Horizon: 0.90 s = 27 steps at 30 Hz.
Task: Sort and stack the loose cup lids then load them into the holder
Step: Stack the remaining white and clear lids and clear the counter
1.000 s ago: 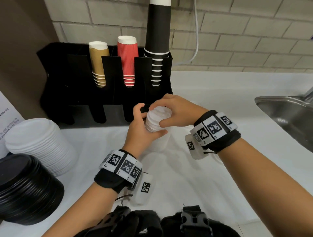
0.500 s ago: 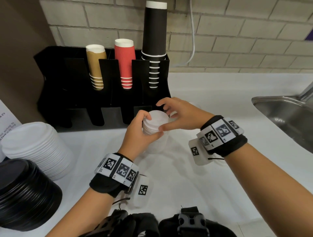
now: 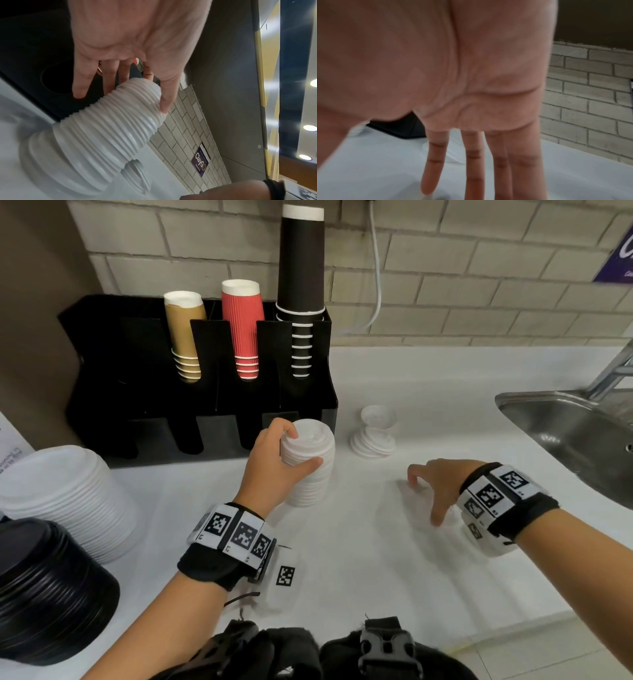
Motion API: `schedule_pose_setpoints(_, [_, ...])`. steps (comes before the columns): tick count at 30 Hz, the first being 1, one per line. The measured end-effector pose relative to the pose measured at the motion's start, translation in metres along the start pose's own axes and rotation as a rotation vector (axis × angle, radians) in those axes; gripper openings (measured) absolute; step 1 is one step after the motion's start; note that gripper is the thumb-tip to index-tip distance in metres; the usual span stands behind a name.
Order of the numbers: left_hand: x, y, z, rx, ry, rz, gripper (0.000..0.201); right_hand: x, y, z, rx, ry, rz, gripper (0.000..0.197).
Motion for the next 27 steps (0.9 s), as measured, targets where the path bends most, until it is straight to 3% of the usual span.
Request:
schedule_pose_setpoints(4, [0.000, 0.000, 0.000, -0.006, 0.003, -0.003, 0.047, 0.001, 0.000, -0.005, 0.000, -0.009, 0.006, 0.064])
schedule_pose_setpoints(7, [0.000, -0.001, -0.001, -0.032, -0.012, -0.020, 0.057, -0.007, 0.005, 0.009, 0.015, -0.152, 0.065, 0.058])
schedule_pose_setpoints(12, [-0.001, 0.004, -0.001, -0.075, -0.052, 0.001, 0.085, -0.038, 0.048, 0.068, 0.409, -0.485, 0.488, 0.048])
schedule_pose_setpoints(15, [-0.003, 0.004, 0.000, -0.083, -0.075, -0.001, 0.093, -0.046, 0.075, 0.088, 0.569, -0.562, 0.616, 0.042])
schedule_pose_setpoints(27, [0.001, 0.006, -0.001, -0.108, -0.087, 0.010, 0.103, -0.046, 0.141, 0.111, 0.314, -0.625, 0.716, 0.041])
Point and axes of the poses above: each hand's wrist, its own x-axis towards the middle knuckle, its own z-axis out of the back of the hand, y = z × x, the point moved 7 cm from there along x, towards the middle knuckle, and after that the axes turned 8 degrees about y, right-handed, at the moved point
